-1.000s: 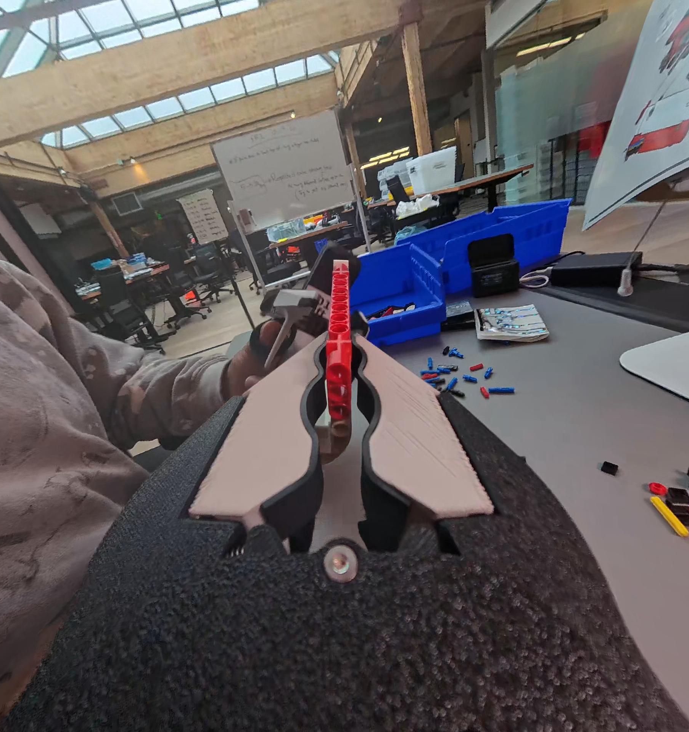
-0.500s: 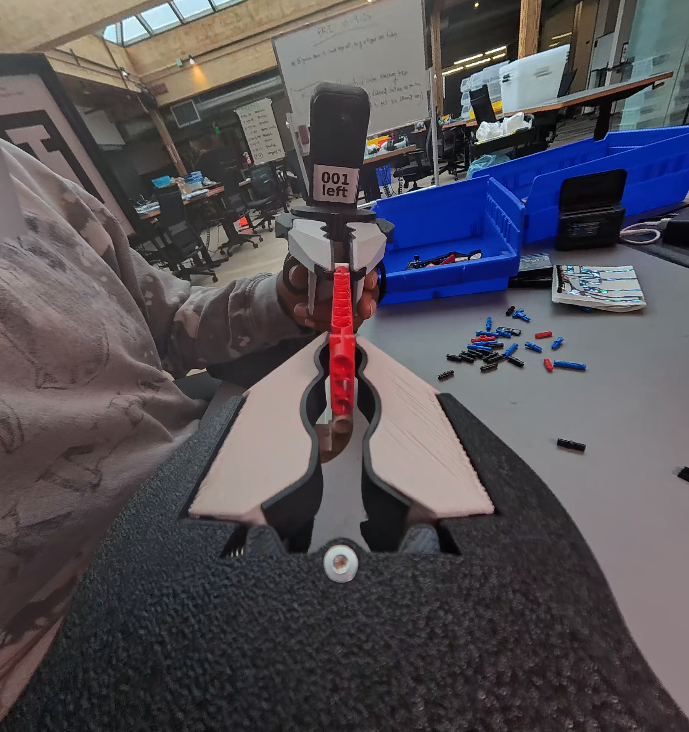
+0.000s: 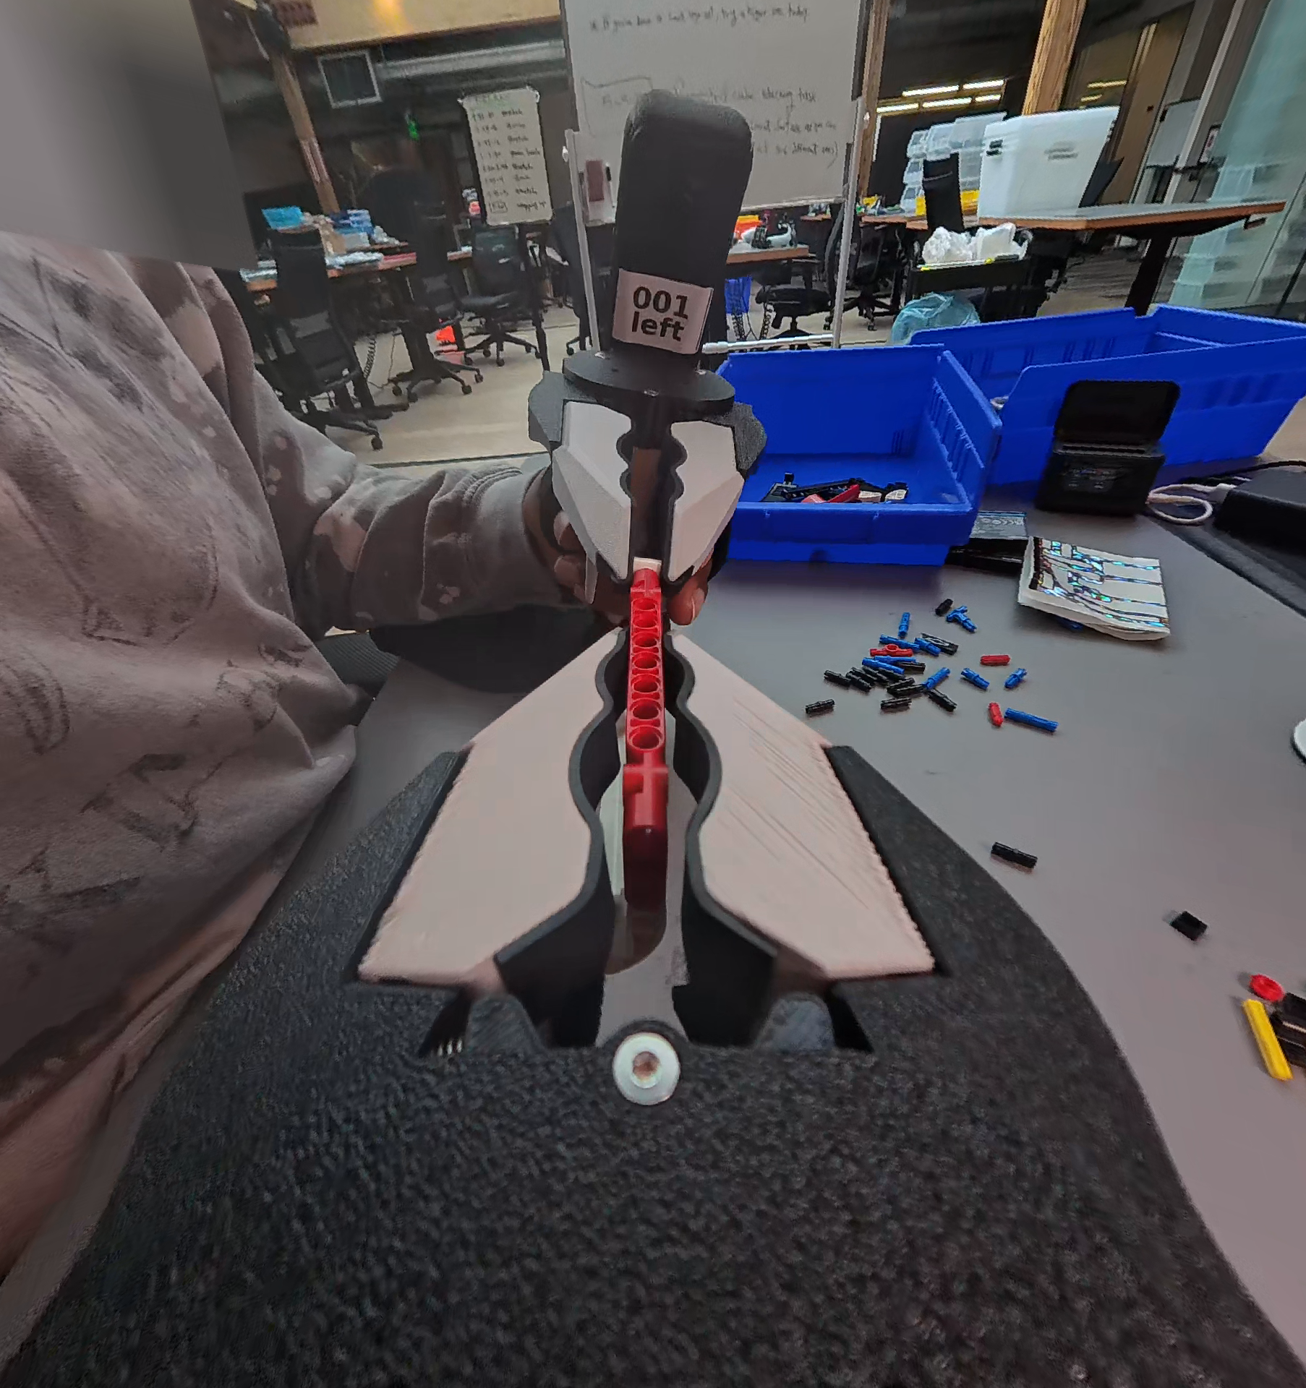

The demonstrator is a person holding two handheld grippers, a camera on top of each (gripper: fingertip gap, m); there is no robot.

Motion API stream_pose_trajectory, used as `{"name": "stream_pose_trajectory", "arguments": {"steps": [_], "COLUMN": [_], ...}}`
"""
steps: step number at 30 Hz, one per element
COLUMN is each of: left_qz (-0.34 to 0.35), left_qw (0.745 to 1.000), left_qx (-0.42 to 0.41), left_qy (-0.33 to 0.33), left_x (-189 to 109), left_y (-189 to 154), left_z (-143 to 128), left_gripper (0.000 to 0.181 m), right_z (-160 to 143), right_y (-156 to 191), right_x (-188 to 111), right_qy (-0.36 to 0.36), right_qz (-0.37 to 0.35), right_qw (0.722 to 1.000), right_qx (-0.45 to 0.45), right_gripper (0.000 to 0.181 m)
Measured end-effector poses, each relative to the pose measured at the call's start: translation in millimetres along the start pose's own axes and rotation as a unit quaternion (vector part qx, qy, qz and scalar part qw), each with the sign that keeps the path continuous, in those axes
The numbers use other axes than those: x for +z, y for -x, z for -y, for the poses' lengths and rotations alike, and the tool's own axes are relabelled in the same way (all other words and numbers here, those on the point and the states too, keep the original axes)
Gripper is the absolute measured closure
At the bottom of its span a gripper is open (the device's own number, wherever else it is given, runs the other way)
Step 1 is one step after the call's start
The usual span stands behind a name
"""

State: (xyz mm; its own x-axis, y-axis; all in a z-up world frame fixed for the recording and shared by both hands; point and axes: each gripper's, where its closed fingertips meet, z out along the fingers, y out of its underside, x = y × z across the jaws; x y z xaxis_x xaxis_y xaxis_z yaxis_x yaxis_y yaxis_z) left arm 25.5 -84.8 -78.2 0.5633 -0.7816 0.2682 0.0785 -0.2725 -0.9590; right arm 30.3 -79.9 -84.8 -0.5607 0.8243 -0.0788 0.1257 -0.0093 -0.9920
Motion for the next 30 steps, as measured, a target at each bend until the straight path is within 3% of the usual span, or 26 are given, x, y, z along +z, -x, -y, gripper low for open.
{"name": "stream_pose_trajectory", "arguments": {"steps": [3,5,6,10,13,20,25,30], "left_qz": [0.022,0.073,0.091,0.090,0.133,0.272,0.306,0.308], "left_qw": [1.000,0.992,0.991,0.995,0.989,0.929,0.915,0.912], "left_qx": [0.001,-0.015,0.007,0.021,0.047,0.103,0.072,0.073], "left_qy": [-0.015,-0.106,-0.095,-0.022,0.042,0.227,0.254,0.262], "left_x": [-12.5,-69.0,-80.0,-41.0,-21.7,24.3,52.0,63.1], "left_y": [9.3,32.1,33.0,35.8,55.4,152.4,209.1,224.6], "left_z": [5.5,37.4,37.3,11.2,-7.2,-55.1,-62.7,-60.2], "left_gripper": [0.175,0.179,0.179,0.175,0.175,0.175,0.174,0.161], "right_z": [1.2,14.6,11.8,-7.9,-12.3,-36.7,-46.1,-48.7], "right_y": [-7.6,-26.3,-27.4,-19.4,-19.9,-25.4,-23.6,-32.2], "right_x": [-17.1,-62.6,-71.0,-49.4,-51.2,-40.9,-33.7,-36.6], "right_qy": [-0.006,-0.044,-0.035,-0.014,-0.004,0.036,0.061,0.060], "right_qz": [-0.009,-0.066,-0.083,-0.063,-0.063,-0.069,-0.073,-0.091], "right_qw": [1.000,0.997,0.996,0.998,0.998,0.997,0.995,0.994], "right_qx": [0.002,0.008,0.000,0.019,0.018,0.028,0.019,0.030], "right_gripper": [0.175,0.176,0.176,0.175,0.175,0.175,0.175,0.174]}}
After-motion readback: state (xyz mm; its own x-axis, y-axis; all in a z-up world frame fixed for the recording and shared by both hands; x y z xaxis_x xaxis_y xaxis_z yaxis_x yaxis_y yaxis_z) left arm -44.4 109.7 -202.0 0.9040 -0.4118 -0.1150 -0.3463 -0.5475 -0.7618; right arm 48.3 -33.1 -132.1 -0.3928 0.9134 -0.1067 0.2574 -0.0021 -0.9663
